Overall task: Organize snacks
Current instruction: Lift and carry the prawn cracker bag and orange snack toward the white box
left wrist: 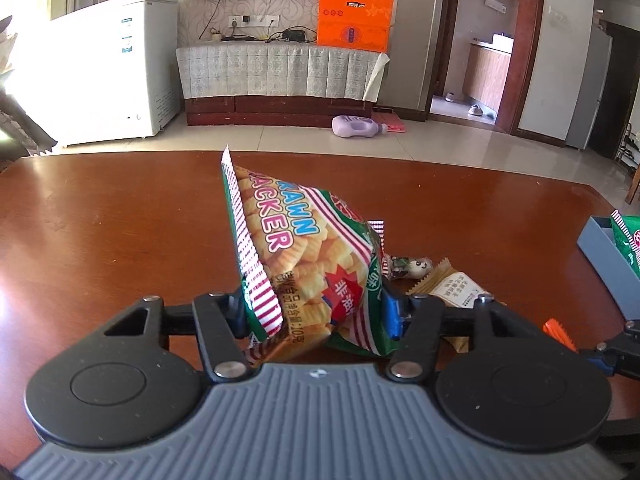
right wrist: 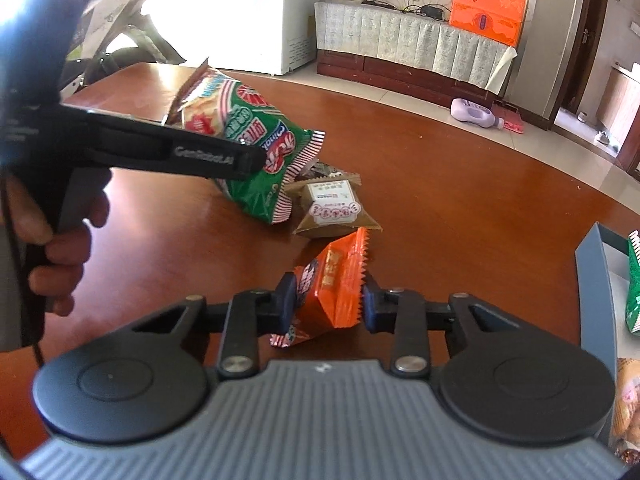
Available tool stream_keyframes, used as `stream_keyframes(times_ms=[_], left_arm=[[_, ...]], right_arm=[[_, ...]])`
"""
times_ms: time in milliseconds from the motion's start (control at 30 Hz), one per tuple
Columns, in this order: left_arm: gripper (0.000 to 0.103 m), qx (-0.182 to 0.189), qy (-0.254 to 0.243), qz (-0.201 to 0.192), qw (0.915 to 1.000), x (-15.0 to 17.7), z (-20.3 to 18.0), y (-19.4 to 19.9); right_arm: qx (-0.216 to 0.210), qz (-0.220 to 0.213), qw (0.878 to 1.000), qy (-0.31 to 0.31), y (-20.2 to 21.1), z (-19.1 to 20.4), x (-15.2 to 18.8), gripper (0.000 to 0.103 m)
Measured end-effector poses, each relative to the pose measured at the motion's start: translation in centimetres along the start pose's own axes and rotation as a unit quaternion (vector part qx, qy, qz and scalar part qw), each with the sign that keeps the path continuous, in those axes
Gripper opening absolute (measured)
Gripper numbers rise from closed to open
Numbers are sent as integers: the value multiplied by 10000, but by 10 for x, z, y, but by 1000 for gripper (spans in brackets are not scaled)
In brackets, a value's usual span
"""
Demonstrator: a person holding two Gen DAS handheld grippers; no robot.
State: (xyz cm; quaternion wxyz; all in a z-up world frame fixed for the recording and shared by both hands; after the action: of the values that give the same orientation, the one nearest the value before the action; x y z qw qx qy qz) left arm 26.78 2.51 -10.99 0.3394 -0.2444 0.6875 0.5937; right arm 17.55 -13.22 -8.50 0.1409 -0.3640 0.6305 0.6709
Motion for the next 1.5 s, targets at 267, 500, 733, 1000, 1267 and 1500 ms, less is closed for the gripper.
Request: stream_keyframes(times_ms=[267,500,733,1000,1267,1500], left_arm=[[63,-74,37,-93,9999,-2,-3,19],[63,-55,146,-220,9996,-2,-6,47],[63,-221,124,-275,9993,5,-2,71],[63,-275,214,-229,9991,18,-6,99],[63,-155,-48,-302,9994,21,-33,112],[63,-225,-41,-287,9993,21,-43,111]], right_arm=[[18,-66,10000,-32,19,0,4,33],[-23,-194,9998,-76,40,1,12,33],[-77,-275,9995,-168,60,1,24,33],[-115,-327,9992,-212,70,0,34,31],[-67,-510,9983,-292,84,-13,38,27],[-59,-493,9981,-360,87,-24,44,24]])
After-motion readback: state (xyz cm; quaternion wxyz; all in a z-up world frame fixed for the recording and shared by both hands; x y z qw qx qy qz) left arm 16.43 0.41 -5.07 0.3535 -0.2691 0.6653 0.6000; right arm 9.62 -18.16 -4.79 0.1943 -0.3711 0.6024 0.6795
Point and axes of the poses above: each gripper's, at about its wrist camera, not at the fingertips, and y roughly against the way its jaws point, z to its left, x to its underside, the point moved 5 cm from there along -y, roughly the way its jaws point, and after that the axes turned 5 degrees about z, right-handed, at the moved point
